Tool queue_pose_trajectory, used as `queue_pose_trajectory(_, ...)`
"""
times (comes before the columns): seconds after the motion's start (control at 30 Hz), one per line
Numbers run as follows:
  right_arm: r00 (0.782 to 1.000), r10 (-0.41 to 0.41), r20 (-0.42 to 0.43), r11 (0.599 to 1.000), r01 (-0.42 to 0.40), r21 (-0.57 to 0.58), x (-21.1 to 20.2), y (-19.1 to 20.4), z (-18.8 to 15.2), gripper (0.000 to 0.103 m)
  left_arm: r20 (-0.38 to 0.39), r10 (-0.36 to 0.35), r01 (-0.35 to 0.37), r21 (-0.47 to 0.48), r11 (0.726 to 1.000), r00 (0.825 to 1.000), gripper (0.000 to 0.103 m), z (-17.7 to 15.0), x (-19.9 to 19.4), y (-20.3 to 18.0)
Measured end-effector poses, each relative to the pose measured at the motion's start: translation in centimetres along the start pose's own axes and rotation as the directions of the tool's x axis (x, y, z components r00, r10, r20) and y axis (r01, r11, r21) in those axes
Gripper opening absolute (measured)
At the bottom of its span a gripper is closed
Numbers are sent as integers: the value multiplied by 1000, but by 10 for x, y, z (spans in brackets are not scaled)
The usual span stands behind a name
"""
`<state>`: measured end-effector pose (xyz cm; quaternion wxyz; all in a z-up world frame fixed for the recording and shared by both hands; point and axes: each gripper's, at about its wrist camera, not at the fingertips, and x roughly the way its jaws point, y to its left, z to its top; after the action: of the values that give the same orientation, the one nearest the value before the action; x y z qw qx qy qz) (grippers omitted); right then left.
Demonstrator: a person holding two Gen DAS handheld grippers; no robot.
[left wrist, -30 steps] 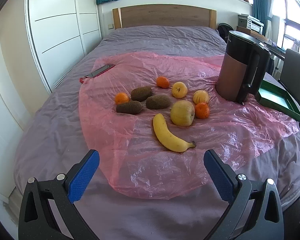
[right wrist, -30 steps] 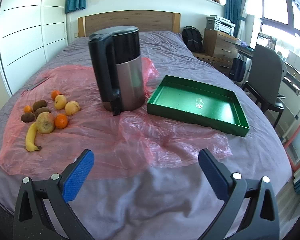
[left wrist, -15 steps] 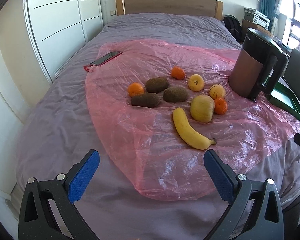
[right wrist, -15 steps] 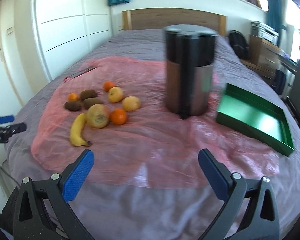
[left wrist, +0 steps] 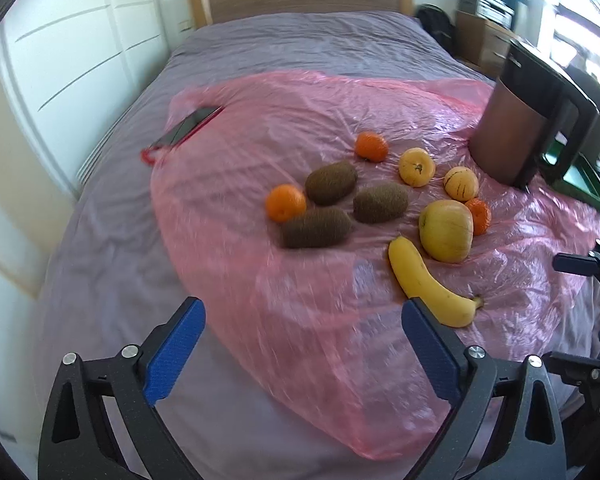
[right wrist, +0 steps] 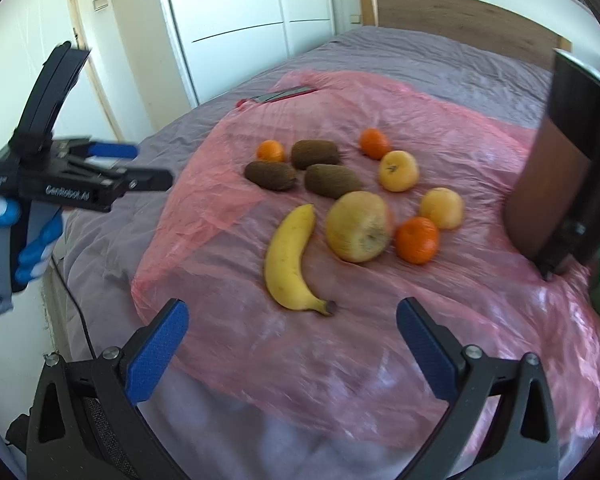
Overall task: Organize fruits
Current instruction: 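Grasp the tangerine with the left tool while the right tool grasps the banana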
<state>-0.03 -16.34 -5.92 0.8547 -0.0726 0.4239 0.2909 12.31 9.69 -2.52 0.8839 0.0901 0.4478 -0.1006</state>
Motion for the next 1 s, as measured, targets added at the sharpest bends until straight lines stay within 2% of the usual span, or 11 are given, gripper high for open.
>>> queue_pose_trajectory(0.1, 1000, 23, 2, 1000, -23, 9, 16, 3, 9, 103, -16, -14, 15, 65, 998, 1000, 83, 21, 17, 11)
queue_pose_trajectory(0.2, 999, 39, -12, 998, -39, 43, 33, 0, 17, 103, -64, -46, 48, 38, 998, 997, 75, 42, 46, 25)
queue_pose_trajectory(0.3, 998, 43, -53, 997, -40, 61, 56, -3, 23, 103, -114, -73, 73, -5, 997, 991, 61, 58, 79, 34)
queue_pose_trajectory(0.33, 997, 47, -61, 997, -43, 66, 59, -3, 23, 96, -133, -82, 79, -24, 997, 988, 57, 63, 93, 37)
queue_pose_trajectory(0.37, 996, 54, -71, 996, -49, 72, 65, -4, 23, 89, -140, -85, 81, -36, 996, 987, 56, 65, 101, 37)
queue_pose_trajectory(0.5, 993, 70, -94, 995, -63, 78, 81, -5, 27, 79, -158, -104, 93, -72, 993, 982, 54, 74, 132, 40)
queue_pose_trajectory(0.73, 984, 98, -146, 993, -86, 83, 106, -6, 29, 53, -179, -144, 125, -113, 986, 973, 48, 78, 163, 41)
queue_pose_trajectory(0.83, 982, 89, -169, 994, -78, 70, 114, -4, 27, 49, -184, -167, 145, -126, 981, 969, 48, 79, 171, 43)
queue_pose_trajectory(1.0, 975, 91, -201, 993, -75, 86, 125, -7, 22, 37, -192, -182, 160, -128, 979, 964, 48, 82, 180, 42)
